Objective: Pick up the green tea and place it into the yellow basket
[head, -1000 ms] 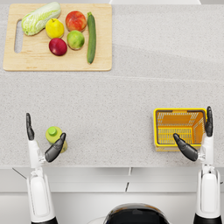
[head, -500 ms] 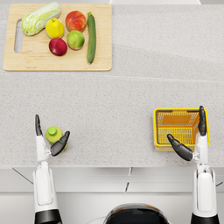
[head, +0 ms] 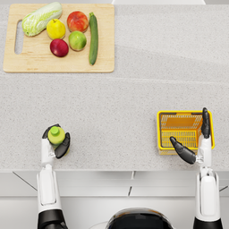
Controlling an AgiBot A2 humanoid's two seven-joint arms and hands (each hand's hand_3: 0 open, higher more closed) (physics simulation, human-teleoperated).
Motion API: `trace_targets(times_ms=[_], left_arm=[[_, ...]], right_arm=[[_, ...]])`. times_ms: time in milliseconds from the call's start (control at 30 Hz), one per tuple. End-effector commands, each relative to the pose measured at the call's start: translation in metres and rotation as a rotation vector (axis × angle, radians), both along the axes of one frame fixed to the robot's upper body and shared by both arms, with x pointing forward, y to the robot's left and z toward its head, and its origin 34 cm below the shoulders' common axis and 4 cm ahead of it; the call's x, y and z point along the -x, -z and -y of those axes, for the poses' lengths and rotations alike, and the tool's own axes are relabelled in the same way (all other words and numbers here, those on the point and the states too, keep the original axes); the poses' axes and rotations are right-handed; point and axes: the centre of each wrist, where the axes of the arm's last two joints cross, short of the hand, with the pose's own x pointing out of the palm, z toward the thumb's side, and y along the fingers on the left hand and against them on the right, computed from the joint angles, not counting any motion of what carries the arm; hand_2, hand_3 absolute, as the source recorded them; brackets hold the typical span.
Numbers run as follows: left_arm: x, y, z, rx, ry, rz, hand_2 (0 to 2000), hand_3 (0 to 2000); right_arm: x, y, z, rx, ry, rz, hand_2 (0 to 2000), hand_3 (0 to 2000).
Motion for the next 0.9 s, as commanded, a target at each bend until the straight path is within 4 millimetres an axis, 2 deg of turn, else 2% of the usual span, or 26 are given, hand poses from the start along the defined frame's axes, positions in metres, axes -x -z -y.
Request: trace_targets(times_ms=[33, 67, 100, 233, 300, 467, 567, 700, 800, 900], left_arm=[[0.0, -0.014, 0.004, -0.009, 0.004, 0.059, 2000, 2000], [-0.002, -0.015, 0.001, -0.004, -0.015, 0.065, 2000, 2000], [-0.002, -0.031, 0.006, -0.013, 0.015, 0.126, 2000, 2000], [-0.002, -0.127, 0.048, -0.063, 0.2, 0.481, 2000, 2000], [-0.001, -0.156, 0.067, -0.066, 0.266, 0.591, 2000, 2000], [0.001, -0.197, 0.116, -0.021, 0.415, 0.76, 2000, 2000], [0.009, -0.212, 0.152, 0.026, 0.529, 0.822, 2000, 2000], [0.014, -0.218, 0.185, 0.072, 0.626, 0.845, 2000, 2000], [0.016, -0.208, 0.205, 0.077, 0.701, 0.804, 2000, 2000], [0.015, -0.185, 0.214, 0.03, 0.771, 0.703, 2000, 2000]], right_arm=[[-0.002, -0.001, -0.012, 0.005, -0.045, 0.002, 0, 0], [-0.002, 0.0, -0.016, 0.006, -0.06, -0.002, 0, 0], [-0.004, 0.001, -0.023, 0.007, -0.086, -0.007, 0, 0], [-0.008, 0.002, -0.065, -0.001, -0.228, -0.014, 0, 0], [-0.012, 0.002, -0.083, -0.013, -0.282, -0.018, 0, 0], [-0.019, 0.0, -0.114, -0.026, -0.371, -0.024, 0, 0], [-0.025, -0.001, -0.131, -0.032, -0.413, -0.033, 0, 0], [-0.031, -0.001, -0.152, -0.031, -0.463, -0.051, 0, 0], [-0.035, -0.012, -0.168, -0.042, -0.5, -0.027, 0, 0], [-0.034, -0.012, -0.175, -0.007, -0.543, -0.032, 0, 0]])
